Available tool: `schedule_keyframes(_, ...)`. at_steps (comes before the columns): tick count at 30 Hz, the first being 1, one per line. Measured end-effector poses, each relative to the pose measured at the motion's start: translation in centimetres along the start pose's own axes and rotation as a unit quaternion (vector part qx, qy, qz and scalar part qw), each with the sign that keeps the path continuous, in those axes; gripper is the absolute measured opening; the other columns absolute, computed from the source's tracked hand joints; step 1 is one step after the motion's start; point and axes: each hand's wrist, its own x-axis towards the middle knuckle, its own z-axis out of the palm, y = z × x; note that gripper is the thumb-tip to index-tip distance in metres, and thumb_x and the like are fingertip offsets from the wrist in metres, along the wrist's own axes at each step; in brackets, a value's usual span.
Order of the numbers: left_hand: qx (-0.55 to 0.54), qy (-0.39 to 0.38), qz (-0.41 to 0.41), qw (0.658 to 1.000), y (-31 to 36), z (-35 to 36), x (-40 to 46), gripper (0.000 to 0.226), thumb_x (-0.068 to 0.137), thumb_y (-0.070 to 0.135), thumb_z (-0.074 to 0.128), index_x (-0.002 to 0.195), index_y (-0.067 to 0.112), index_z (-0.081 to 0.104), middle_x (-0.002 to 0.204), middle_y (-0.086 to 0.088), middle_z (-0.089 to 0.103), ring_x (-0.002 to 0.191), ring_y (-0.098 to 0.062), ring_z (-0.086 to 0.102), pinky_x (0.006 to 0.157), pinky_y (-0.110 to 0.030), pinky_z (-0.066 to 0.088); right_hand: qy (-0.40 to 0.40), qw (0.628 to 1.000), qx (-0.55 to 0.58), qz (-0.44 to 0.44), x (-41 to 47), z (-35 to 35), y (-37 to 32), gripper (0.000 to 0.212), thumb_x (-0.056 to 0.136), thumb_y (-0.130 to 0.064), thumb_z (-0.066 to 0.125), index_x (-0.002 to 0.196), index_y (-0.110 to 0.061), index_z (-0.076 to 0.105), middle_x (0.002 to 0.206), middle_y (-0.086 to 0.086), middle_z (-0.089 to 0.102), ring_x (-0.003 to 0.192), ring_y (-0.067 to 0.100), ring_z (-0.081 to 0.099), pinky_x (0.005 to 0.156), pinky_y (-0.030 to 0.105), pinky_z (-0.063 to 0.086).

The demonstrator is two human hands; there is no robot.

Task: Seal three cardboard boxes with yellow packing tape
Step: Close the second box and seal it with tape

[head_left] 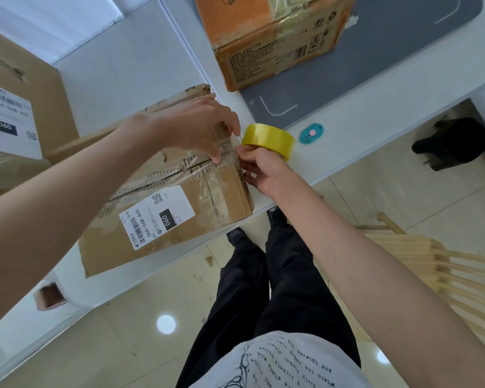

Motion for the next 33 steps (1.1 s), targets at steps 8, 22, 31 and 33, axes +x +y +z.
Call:
schedule_keyframes(8,-0.015,0.011,0.037,0.999,0.1,0.3,-0.3,0.052,0.074,0.028,0.089,0.118,0.025,0.061,0.111,0.007,0.057,0.101,-0.009,0.038,0.111,-0.041,0.023,-0.02,0.999,-0.004,0.029,0.9,0.3,-0.2,0.023,0.096,-0.001,0.057,0.079,-0.016,0.061,0.068,-0.004,0.056,0.053,0.008,0.042,0.047,0.018,0.031)
schedule_keyframes(22,-0.031,0.007,0.046,0.998,-1.4,1.2,0.6,0.04,0.073,0.027,0.089,0.111,0.029,0.075,0.111,0.008,0.054,0.117,-0.006,0.048,0.123,-0.038,-0.011,-0.126,0.986,-0.091,0.063,3.2,-1.2,-0.1,0.019,0.1,-0.016,0.06,0.081,-0.017,0.057,0.066,-0.006,0.052,0.057,0.007,0.031,0.047,0.017,0.025)
schedule_keyframes(31,-0.043,0.01,0.028,0.999,-1.4,1.2,0.4,0.038,0.072,0.023,0.089,0.107,0.028,0.075,0.112,0.005,0.055,0.119,-0.01,0.049,0.124,-0.037,-0.012,-0.136,0.967,-0.191,0.099,3.6,-2.1,0.7,0.04,0.072,-0.053,0.077,0.074,-0.022,0.052,0.057,-0.006,0.038,0.049,0.008,0.03,0.051,0.023,0.021)
schedule_keyframes(33,-0.038,0.007,0.028,0.999,-1.4,1.2,0.2,0.037,0.072,0.023,0.089,0.106,0.028,0.075,0.111,0.006,0.055,0.117,-0.009,0.047,0.126,-0.044,-0.006,-0.12,0.967,-0.201,0.104,3.6,-2.1,1.3,0.048,0.068,-0.059,0.077,0.069,-0.023,0.046,0.056,-0.006,0.035,0.049,0.009,0.028,0.054,0.025,0.017)
